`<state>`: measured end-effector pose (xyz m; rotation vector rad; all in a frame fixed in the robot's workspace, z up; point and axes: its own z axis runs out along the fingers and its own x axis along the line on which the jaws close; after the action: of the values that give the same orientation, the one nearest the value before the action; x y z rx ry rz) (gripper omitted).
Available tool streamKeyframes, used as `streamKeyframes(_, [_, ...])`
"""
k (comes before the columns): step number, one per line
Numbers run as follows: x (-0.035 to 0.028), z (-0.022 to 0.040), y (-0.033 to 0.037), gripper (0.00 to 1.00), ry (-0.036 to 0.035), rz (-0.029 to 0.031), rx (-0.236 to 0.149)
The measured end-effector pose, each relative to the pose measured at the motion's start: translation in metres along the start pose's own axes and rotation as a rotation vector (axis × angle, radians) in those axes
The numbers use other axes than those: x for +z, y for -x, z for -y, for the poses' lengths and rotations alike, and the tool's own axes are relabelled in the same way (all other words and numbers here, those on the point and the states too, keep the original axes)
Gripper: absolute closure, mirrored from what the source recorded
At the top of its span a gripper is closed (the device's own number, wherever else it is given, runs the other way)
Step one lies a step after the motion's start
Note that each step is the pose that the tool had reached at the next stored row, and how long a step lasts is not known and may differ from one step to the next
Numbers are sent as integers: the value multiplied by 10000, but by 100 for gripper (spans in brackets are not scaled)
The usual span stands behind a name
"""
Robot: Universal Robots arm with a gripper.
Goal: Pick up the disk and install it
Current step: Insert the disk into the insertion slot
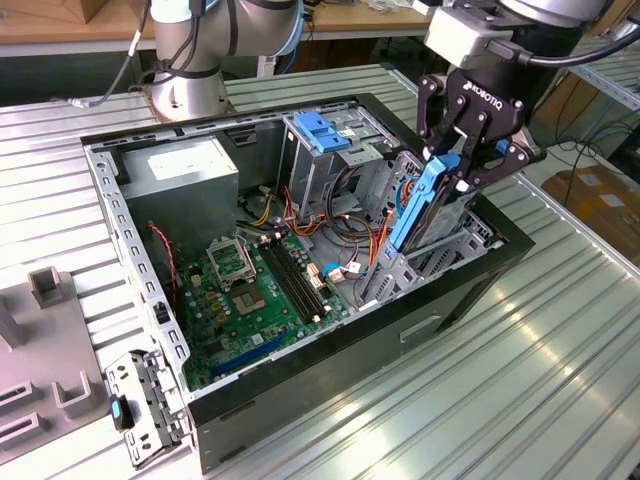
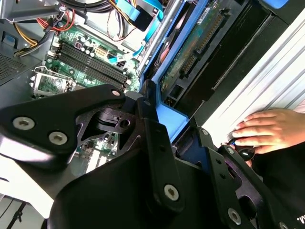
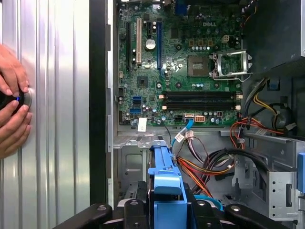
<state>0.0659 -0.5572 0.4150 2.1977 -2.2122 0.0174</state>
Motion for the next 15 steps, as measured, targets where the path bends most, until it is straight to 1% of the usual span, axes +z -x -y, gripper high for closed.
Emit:
streamKeyframes(10, [97, 2, 2, 63, 0, 0, 0])
streamKeyframes(11, [166, 3, 3, 63, -1, 0, 0])
streamKeyframes(15, [211, 4, 3, 63, -1, 0, 0])
